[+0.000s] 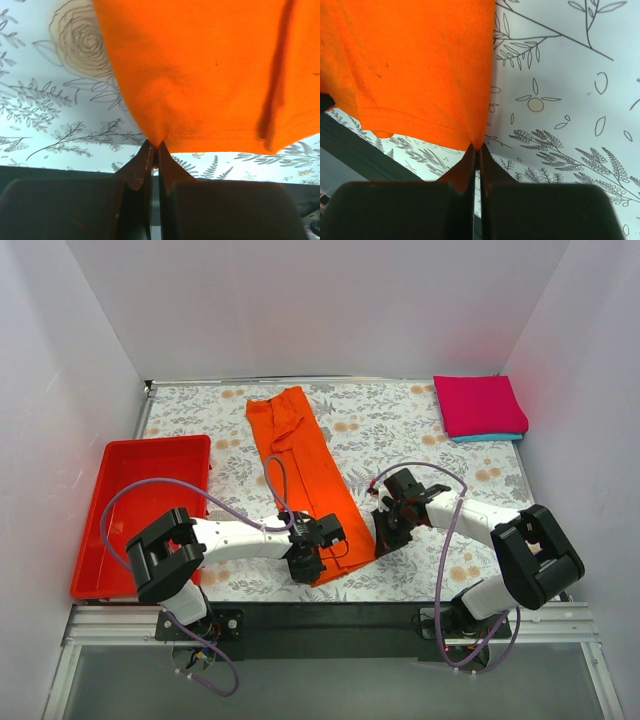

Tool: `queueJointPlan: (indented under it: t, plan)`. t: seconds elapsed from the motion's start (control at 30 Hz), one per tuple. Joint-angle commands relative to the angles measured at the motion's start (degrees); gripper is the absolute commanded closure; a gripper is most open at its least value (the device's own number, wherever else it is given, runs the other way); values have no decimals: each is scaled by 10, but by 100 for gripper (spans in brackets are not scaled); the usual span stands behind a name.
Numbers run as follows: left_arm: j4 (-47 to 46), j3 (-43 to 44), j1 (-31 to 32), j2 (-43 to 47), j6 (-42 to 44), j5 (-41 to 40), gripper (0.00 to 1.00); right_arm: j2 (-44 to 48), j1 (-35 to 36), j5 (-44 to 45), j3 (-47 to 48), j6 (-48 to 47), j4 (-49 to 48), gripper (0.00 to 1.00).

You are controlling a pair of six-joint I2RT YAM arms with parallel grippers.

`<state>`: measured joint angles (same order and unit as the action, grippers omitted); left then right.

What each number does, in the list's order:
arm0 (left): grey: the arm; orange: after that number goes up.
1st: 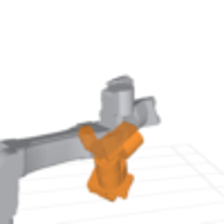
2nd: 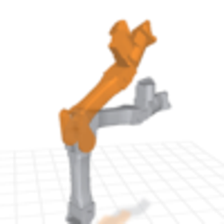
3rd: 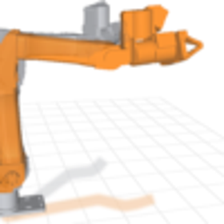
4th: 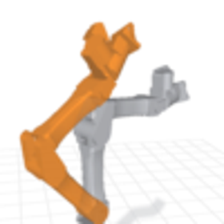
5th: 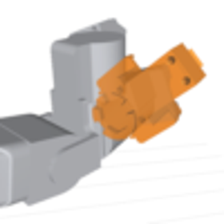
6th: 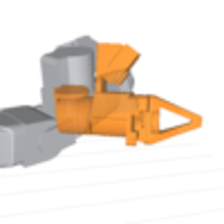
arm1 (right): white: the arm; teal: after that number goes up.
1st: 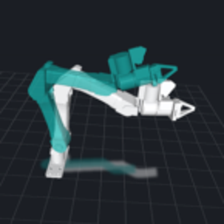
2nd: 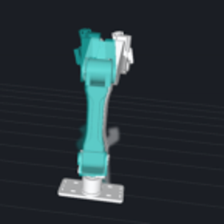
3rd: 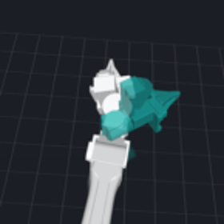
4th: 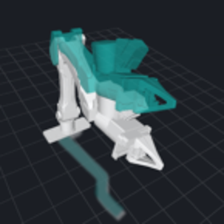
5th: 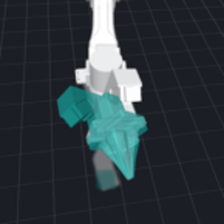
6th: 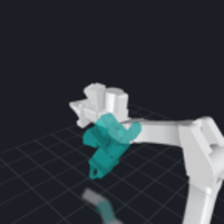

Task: Fold and stack the t-shirts
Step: Fold the tshirt

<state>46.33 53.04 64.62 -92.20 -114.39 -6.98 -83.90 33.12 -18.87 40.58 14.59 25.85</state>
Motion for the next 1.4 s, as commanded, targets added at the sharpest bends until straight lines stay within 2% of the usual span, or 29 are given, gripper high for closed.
queueJointPlan:
  t: [0.0, 0.2, 0.4, 0.53, 0.67, 0.93, 1.1, 1.37]
  plan:
    - [44, -15, 3, 27, -71, 9, 100, 22, 4, 15, -14, -11, 47, 99]
    - [46, -59, 5, 78, -66, 55, 100, 61, 6, -10, -37, -18, 91, 99]
    - [45, -69, 14, 94, -57, 94, 100, 88, 24, -27, -56, -10, 107, 99]
    - [39, -53, 6, 128, -61, 91, 100, 91, 26, -22, -31, -6, 117, 99]
    - [39, -49, -32, 162, -52, 84, 100, 70, 26, -6, 32, -10, 146, 99]
    - [8, -27, -186, 183, 31, 24, 100, -29, 19, 50, 213, -29, 171, 99]
    - [-30, 16, -272, 150, 111, -12, 100, -112, -1, 72, 319, -34, 173, 99]
    - [-96, 57, -336, 74, 209, -65, 100, -224, -15, 119, 481, -52, 165, 99]
